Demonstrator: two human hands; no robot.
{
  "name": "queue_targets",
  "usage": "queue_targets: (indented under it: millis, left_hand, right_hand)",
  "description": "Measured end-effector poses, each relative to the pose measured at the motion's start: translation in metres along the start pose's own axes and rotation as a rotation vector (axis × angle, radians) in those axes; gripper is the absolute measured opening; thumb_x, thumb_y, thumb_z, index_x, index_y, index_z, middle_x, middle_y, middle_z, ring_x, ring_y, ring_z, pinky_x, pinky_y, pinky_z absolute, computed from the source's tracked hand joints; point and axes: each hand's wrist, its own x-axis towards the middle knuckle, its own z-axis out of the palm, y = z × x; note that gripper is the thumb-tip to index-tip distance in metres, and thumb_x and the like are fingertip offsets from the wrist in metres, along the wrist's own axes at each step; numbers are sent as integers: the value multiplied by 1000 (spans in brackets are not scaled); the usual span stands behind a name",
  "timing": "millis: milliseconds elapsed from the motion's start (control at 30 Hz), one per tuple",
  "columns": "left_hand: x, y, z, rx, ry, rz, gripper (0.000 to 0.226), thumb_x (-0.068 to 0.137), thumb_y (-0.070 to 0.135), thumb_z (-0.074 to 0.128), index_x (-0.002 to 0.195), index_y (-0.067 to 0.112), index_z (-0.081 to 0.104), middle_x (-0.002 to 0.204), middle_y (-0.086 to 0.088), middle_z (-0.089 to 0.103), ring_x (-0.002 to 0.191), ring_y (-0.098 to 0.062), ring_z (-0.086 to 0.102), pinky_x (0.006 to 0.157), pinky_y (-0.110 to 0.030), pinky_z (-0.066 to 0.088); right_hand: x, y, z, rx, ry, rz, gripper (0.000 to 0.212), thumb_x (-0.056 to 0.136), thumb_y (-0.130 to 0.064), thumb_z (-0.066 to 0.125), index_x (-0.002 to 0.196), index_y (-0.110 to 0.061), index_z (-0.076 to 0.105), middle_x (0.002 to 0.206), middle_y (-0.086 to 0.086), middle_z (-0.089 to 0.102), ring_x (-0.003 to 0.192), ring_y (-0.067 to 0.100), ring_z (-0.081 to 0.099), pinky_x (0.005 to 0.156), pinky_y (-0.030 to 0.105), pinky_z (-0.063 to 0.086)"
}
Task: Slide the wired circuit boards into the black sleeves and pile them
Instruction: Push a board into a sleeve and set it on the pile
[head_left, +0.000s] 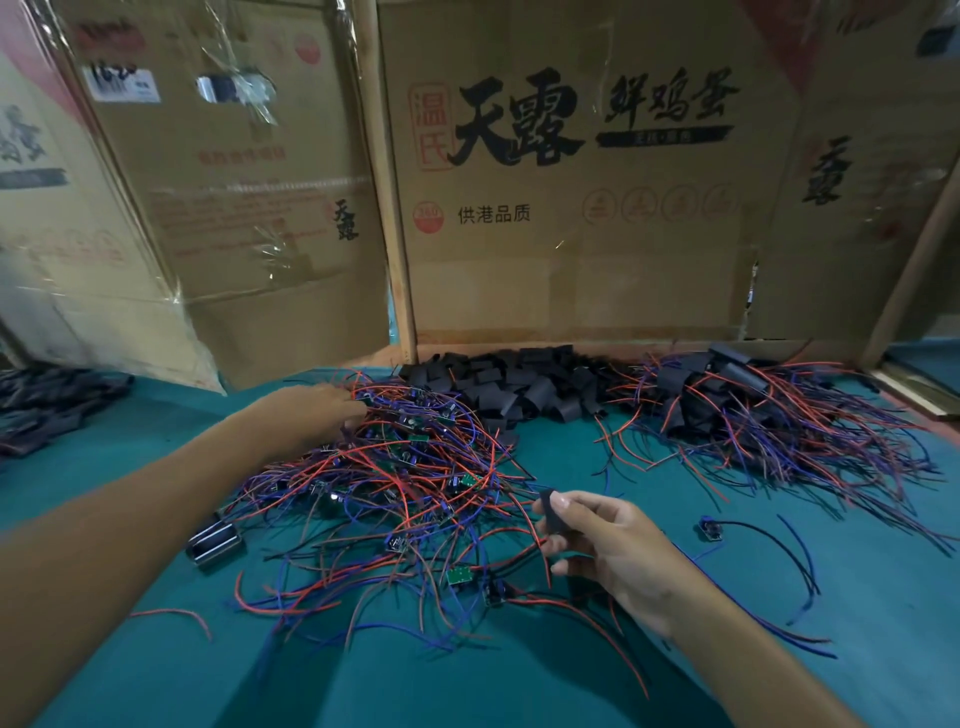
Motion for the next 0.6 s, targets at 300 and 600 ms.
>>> queue_targets:
  millis: [300, 600]
  left_hand:
    - [-13, -21, -39, -179, 261, 4, 27, 100, 32, 55, 125, 21, 60, 116, 4, 62, 108, -17, 60, 92, -30, 45]
    - [-30, -42, -87, -320, 604, -102, 6, 85, 4, 74, 91, 5, 76, 81, -9, 63, 71, -32, 66, 69, -30, 43]
  right_hand:
    - [2, 3, -2, 13, -20, -5, 50, 71, -48, 82, 98, -7, 74, 89, 8, 65, 73, 17, 59, 63, 30, 52]
    - [3, 3, -3, 1, -25, -6, 53, 74, -51, 80, 102, -6, 73, 91, 8, 64, 76, 18, 58, 67, 31, 51]
